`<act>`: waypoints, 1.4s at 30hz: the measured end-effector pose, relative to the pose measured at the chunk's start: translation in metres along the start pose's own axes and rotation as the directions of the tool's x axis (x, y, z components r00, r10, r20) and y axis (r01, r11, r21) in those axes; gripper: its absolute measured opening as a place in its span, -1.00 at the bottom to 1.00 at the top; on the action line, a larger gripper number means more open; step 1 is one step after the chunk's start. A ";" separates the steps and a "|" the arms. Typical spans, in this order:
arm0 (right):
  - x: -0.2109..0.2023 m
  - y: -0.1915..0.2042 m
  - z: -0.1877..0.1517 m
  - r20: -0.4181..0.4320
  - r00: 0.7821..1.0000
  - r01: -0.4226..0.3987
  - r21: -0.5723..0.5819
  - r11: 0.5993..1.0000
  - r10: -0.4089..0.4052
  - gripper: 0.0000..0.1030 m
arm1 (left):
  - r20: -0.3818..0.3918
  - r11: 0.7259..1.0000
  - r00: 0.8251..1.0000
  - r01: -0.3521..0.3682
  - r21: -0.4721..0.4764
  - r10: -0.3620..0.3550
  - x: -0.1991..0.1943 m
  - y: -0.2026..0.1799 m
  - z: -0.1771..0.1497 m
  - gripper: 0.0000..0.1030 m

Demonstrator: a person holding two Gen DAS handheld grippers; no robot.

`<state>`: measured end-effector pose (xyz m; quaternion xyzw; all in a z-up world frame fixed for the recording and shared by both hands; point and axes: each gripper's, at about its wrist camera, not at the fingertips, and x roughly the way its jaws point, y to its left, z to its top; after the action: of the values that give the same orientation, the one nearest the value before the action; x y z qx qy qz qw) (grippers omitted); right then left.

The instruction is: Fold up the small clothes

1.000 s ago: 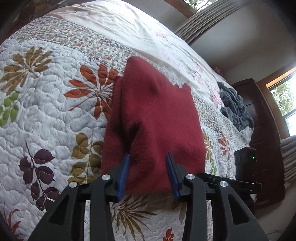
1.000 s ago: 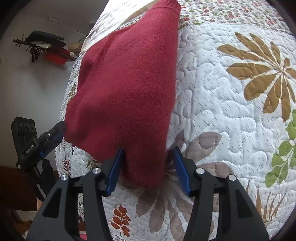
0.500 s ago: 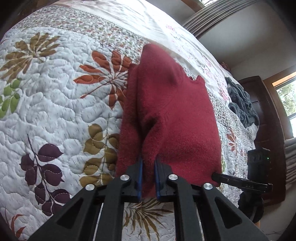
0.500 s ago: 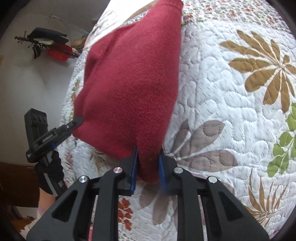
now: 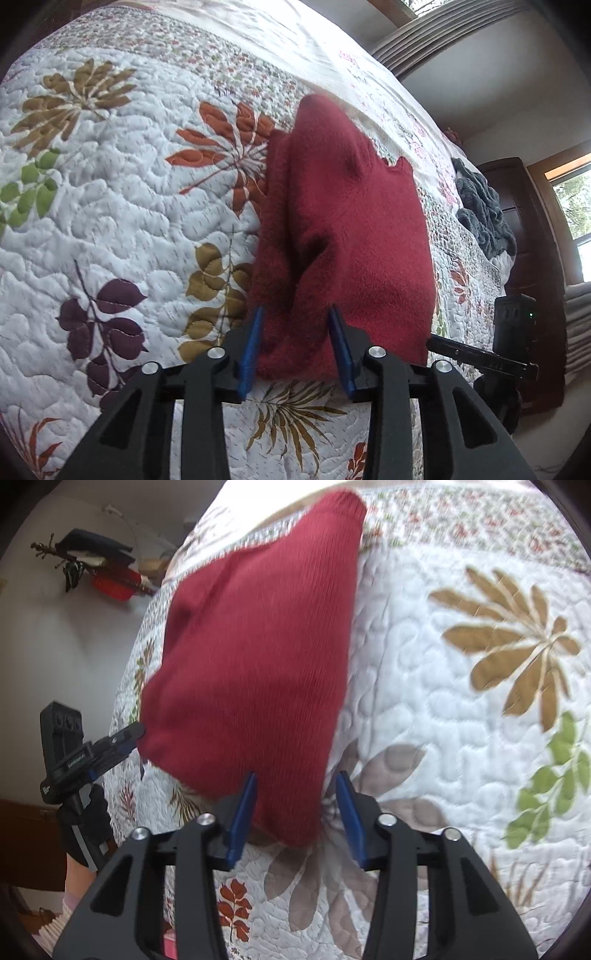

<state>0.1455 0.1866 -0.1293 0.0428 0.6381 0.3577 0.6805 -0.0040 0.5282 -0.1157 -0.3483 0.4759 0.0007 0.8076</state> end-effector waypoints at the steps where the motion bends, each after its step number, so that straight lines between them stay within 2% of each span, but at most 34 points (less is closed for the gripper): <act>1: -0.005 0.000 0.004 0.017 1.000 0.006 -0.004 1.000 -0.006 -0.10 | 0.017 1.000 1.000 -0.003 0.003 0.003 -0.006 0.000 0.005 -0.22; 6: -0.010 0.006 0.019 0.058 0.996 0.064 -0.033 0.997 -0.062 -0.10 | 0.077 0.999 0.996 -0.045 0.012 0.044 -0.004 -0.007 0.051 -0.21; 10: -0.002 0.014 0.021 0.063 0.994 0.095 -0.063 0.993 -0.091 -0.09 | 0.115 0.998 0.992 -0.063 0.032 0.059 0.018 -0.021 0.094 -0.21; 13: 0.005 0.020 0.021 0.064 0.991 0.121 -0.086 0.989 -0.115 -0.09 | 0.117 0.998 0.992 -0.058 0.034 0.054 0.036 -0.030 0.112 -0.21; 18: 0.014 0.029 0.023 0.068 0.983 0.176 -0.106 0.979 -0.169 -0.09 | 0.090 0.994 0.991 -0.103 0.047 0.098 0.065 -0.035 0.124 -0.25; 20: 0.020 0.033 0.023 0.073 0.978 0.203 -0.115 0.972 -0.196 -0.09 | 0.088 0.991 0.989 -0.124 0.056 0.119 0.072 -0.036 0.125 -0.56; 22: 0.023 0.036 0.022 0.078 0.974 0.222 -0.118 0.968 -0.214 -0.09 | 0.091 0.989 0.988 -0.135 0.059 0.129 0.075 -0.037 0.125 -0.69; 24: 0.027 0.040 0.021 0.086 0.969 0.239 -0.121 0.963 -0.230 -0.09 | 0.113 0.988 0.985 -0.140 0.059 0.133 0.071 -0.039 0.126 -0.75; 27: 0.030 0.047 0.018 0.102 0.962 0.264 -0.138 0.955 -0.251 -0.09 | 0.198 0.988 0.975 -0.125 0.095 0.105 0.048 -0.053 0.128 -0.77; 29: 0.031 0.050 0.017 0.117 0.955 0.287 -0.156 0.945 -0.271 -0.08 | 0.265 0.981 0.962 -0.115 0.156 0.071 0.029 -0.068 0.126 -0.77; 31: 0.034 0.056 0.014 0.133 0.946 0.315 -0.173 0.933 -0.294 -0.05 | 0.293 0.959 0.952 -0.162 0.233 0.089 0.024 -0.081 0.123 -0.77; 33: 0.037 0.057 0.012 0.140 0.942 0.328 -0.182 0.927 -0.305 -0.04 | 0.270 0.942 0.953 -0.209 0.263 0.136 0.034 -0.081 0.122 -0.77; 36: 0.041 0.057 0.011 0.138 0.943 0.326 -0.185 0.927 -0.304 -0.03 | 0.174 0.941 0.959 -0.259 0.217 0.224 0.062 -0.054 0.124 -0.75; 39: 0.046 0.057 0.010 0.139 0.945 0.320 -0.184 0.929 -0.298 -0.01 | 0.124 0.951 0.964 -0.256 0.171 0.237 0.080 -0.029 0.117 -0.73; 42: 0.048 0.058 0.009 0.144 0.941 0.331 -0.192 0.924 -0.307 0.02 | 0.117 0.960 0.967 -0.243 0.142 0.227 0.083 -0.022 0.113 -0.69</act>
<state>0.1247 0.2590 -0.1378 -0.1152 0.5555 0.3057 0.7646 0.1356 0.5479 -0.1327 -0.2248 0.4719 0.0770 0.8490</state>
